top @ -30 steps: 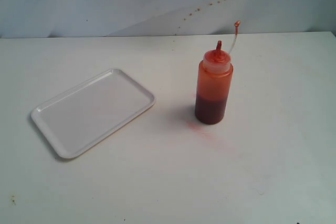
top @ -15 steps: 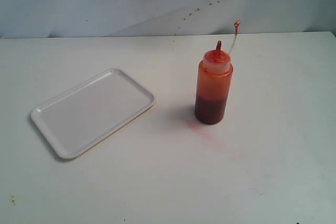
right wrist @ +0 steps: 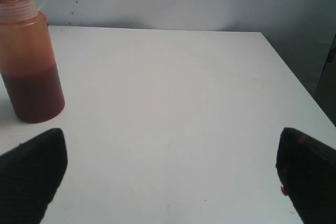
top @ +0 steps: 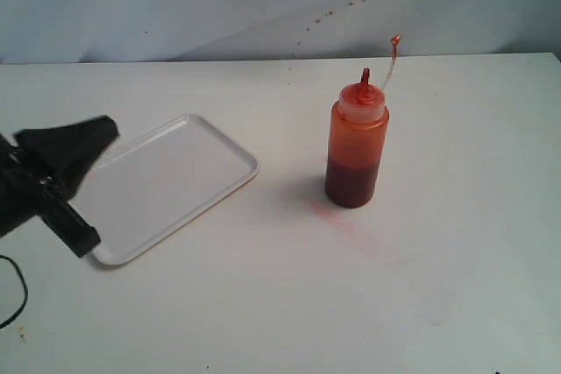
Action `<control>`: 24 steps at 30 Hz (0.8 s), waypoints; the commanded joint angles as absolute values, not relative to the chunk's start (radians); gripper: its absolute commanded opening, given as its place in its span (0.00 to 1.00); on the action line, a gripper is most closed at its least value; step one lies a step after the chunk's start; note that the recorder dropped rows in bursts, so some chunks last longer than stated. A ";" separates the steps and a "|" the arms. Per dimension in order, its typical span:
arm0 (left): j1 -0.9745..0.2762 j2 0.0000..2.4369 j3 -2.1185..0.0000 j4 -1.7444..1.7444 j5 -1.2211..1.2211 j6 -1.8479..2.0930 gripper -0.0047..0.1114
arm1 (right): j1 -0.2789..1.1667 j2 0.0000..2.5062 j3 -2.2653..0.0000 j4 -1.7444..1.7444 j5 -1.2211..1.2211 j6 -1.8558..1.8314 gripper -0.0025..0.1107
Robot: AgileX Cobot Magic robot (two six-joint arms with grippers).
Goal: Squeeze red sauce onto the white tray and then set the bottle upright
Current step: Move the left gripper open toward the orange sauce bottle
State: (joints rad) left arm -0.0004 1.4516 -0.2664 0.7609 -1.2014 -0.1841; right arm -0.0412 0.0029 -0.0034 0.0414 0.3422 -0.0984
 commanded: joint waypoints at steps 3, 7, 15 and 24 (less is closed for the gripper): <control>-0.004 1.876 -0.523 1.110 -1.221 -0.170 0.04 | -0.047 0.000 0.000 0.037 0.341 -0.097 0.95; -0.004 2.082 -0.682 1.178 -1.221 -0.170 0.04 | -0.047 0.000 0.000 0.037 0.341 -0.097 0.95; -0.026 2.239 -0.918 1.280 -1.221 -0.157 0.05 | -0.047 0.000 0.000 0.037 0.341 -0.097 0.95; -0.181 2.267 -0.960 1.233 -1.221 -0.157 0.05 | -0.047 0.000 0.000 0.037 0.341 -0.097 0.95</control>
